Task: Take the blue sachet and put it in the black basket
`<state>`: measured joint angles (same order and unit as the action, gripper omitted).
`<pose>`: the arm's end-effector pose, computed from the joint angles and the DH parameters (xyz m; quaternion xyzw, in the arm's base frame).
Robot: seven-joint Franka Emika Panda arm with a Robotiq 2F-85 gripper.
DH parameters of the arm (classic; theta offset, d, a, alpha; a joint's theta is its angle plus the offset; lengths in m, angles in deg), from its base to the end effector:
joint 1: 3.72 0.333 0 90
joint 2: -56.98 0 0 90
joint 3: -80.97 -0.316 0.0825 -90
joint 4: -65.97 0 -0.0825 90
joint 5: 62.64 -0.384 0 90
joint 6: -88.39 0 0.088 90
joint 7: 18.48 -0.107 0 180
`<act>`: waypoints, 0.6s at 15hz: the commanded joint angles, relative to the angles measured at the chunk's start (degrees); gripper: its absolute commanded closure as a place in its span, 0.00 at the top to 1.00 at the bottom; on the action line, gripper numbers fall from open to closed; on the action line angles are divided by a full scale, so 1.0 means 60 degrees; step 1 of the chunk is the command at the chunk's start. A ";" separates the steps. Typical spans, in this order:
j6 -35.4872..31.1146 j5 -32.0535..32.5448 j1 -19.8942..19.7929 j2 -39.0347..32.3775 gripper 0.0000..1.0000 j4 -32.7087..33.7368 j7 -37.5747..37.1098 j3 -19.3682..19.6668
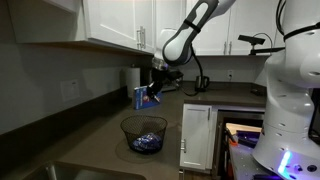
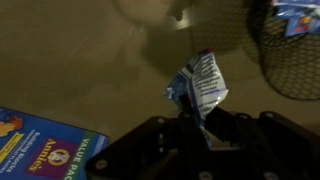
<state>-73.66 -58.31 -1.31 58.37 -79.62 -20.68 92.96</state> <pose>0.4767 -0.0764 0.3125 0.9855 -0.0681 0.1536 0.0245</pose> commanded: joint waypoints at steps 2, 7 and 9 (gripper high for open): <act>0.1579 -0.2234 0.0404 0.1839 0.08 -0.0912 0.1584 -0.1060; 0.2629 -0.2841 0.1004 0.1898 0.08 -0.0878 0.2117 -0.1618; 0.2661 -0.2494 0.1020 0.1697 0.37 -0.0920 0.2084 -0.1869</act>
<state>-58.69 -73.83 4.90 69.47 -84.50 -10.67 83.41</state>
